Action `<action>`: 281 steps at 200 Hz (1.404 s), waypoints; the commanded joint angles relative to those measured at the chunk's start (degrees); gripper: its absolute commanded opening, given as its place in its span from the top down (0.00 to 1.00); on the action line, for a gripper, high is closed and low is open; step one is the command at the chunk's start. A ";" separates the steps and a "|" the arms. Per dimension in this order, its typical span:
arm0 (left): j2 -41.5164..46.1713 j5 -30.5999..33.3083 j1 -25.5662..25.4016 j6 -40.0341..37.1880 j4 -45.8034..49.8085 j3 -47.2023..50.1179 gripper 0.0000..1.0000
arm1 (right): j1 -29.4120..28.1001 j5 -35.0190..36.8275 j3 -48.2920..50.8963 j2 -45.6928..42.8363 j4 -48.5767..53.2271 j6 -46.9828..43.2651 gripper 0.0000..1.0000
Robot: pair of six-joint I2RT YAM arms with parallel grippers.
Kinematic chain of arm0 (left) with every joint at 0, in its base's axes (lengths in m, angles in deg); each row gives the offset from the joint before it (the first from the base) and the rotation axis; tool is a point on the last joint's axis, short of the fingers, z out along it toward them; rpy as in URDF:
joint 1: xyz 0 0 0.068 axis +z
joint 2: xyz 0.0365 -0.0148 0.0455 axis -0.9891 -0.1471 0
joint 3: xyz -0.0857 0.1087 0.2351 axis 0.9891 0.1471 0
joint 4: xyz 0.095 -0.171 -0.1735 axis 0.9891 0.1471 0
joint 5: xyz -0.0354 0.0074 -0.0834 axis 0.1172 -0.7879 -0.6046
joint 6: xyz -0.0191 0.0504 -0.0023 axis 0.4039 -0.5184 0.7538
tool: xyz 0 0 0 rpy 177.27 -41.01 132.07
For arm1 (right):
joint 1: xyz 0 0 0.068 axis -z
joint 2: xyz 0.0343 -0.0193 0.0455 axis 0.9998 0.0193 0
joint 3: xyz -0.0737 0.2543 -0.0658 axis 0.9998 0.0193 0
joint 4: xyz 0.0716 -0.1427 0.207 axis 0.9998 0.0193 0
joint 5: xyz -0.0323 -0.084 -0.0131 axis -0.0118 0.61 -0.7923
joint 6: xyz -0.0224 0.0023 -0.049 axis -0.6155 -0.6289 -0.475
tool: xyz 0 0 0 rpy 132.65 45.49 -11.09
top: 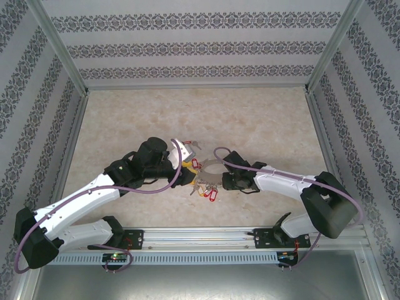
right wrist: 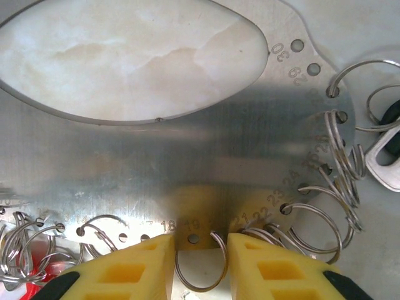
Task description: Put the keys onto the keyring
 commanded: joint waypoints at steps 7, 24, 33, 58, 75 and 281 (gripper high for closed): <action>0.66 0.22 -0.62 -0.56 0.51 -0.64 0.57 | 0.99 -2.06 2.35 -0.94 -0.03 2.18 0.71; 0.65 0.25 -0.62 -0.56 0.51 -0.59 0.57 | 1.27 -2.46 3.14 -1.12 -0.48 2.81 0.72; 0.70 0.19 -0.62 -0.56 0.52 -0.62 0.57 | 1.25 -2.68 3.52 -1.17 -0.68 3.14 0.73; 0.82 0.19 -0.62 -0.56 0.50 -0.66 0.57 | 1.36 -2.90 4.75 -1.50 -1.79 4.19 0.74; 0.88 0.31 -0.71 -0.56 0.51 -0.65 0.57 | 1.50 -2.91 5.21 -1.73 -2.22 4.62 0.78; 0.74 2.05 -1.85 -1.44 1.35 -0.64 0.57 | 1.61 2.47 3.91 -10.06 8.85 1.32 0.96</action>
